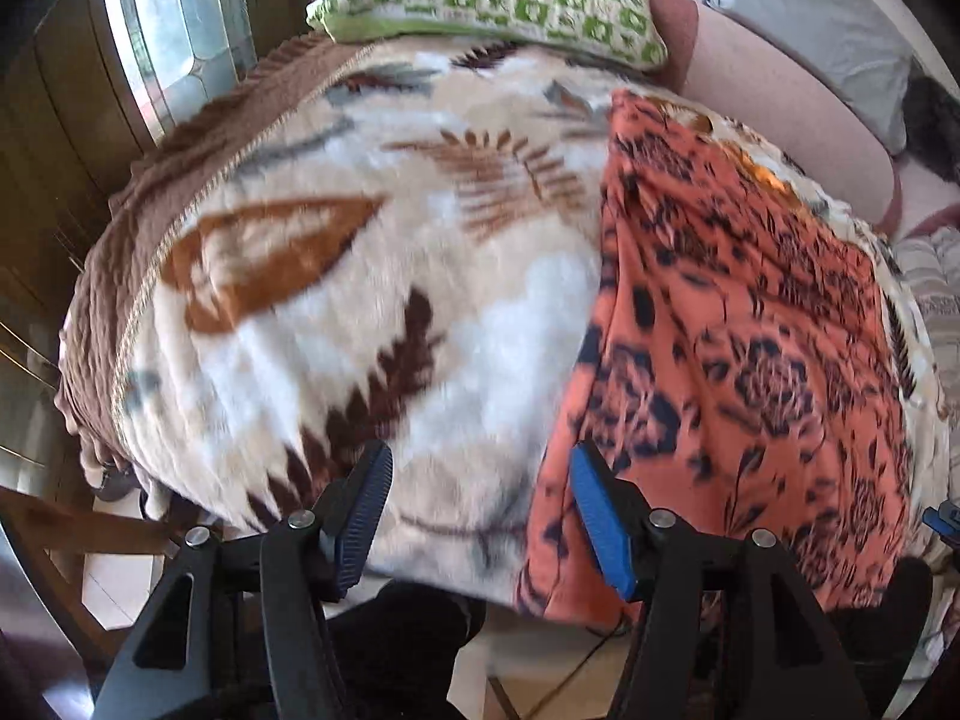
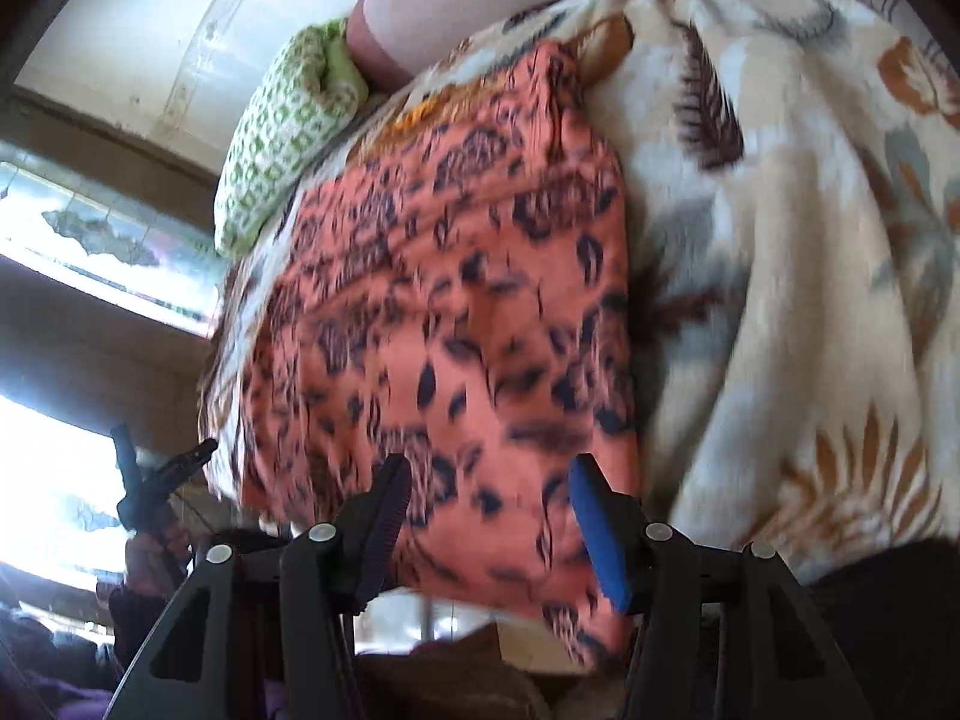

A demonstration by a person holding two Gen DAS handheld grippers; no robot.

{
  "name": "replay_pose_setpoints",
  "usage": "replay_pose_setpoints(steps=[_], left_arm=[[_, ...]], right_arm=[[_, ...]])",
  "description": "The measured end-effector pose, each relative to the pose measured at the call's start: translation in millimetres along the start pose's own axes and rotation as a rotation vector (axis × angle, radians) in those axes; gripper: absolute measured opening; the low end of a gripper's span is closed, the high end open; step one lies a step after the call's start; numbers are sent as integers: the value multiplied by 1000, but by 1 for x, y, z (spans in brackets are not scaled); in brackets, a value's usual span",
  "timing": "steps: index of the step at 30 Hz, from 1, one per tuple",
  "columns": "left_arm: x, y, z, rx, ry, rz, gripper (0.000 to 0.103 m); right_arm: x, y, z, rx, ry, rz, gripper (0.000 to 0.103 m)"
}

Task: Fold small clothes
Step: 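Smooth the folded garment strip with both grippers along its length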

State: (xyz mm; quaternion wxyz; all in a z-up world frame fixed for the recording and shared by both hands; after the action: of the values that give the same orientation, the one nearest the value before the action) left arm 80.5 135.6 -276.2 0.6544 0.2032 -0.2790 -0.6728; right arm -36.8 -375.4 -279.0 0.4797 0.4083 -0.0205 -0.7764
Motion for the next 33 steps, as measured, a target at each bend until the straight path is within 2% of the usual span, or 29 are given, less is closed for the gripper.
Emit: replay_pose_setpoints(steps=[4, 6, 7, 10, 14, 18, 20, 22, 23, 24, 26, 29, 31, 33], left_arm=[[8, -22, -3, -34, -61, 26, 61], [13, -30, -6, -48, -81, 20, 52], [18, -35, -9, -64, -87, 3, 50], [24, -42, -13, -89, -83, -10, 50], [30, -49, -19, -107, -122, 22, 50], [30, -52, -25, -112, -127, 22, 28], [31, -51, -23, -107, -145, 16, 22], [31, -48, -26, -117, -152, 8, 22], [32, -45, -28, -123, -158, 5, 25], [33, -44, -30, -135, -176, 11, 31], [35, -39, -32, -147, -226, 35, 52], [44, -38, -34, -137, -219, -7, 53], [48, -38, -36, -122, -199, -49, 41], [47, -36, -36, -115, -184, -69, 17]], right_arm=[[8, -19, 6, -19, -4, -21, 59], [13, -27, 10, -18, -3, -48, 59], [15, -29, 12, -14, -7, -53, 59], [16, -39, 11, -29, -13, -62, 60], [16, -48, 11, -35, -34, -49, 60], [23, -50, 8, -49, -49, -78, 60], [27, -50, 8, -47, -62, -91, 60], [29, -50, 6, -52, -64, -99, 60], [31, -50, 5, -53, -71, -104, 60], [32, -50, 4, -54, -75, -106, 60], [35, -51, -2, -69, -90, -113, 60], [42, -58, -14, -120, -137, -113, 60], [45, -64, -24, -154, -149, -126, 60], [46, -68, -31, -162, -152, -136, 61]])
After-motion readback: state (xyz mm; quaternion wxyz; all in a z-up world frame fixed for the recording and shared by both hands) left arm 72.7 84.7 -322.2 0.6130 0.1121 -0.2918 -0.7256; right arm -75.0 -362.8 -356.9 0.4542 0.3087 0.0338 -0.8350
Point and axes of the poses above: each gripper's, at about its wrist camera, not at the fingertips, and z roughly against the way its jaws point, x to its right, y to its top, the point moved 3 cm from there along -z, roughly the way its jaws point, and after that the axes turned 15 degrees about x, right-handed, at the moved point
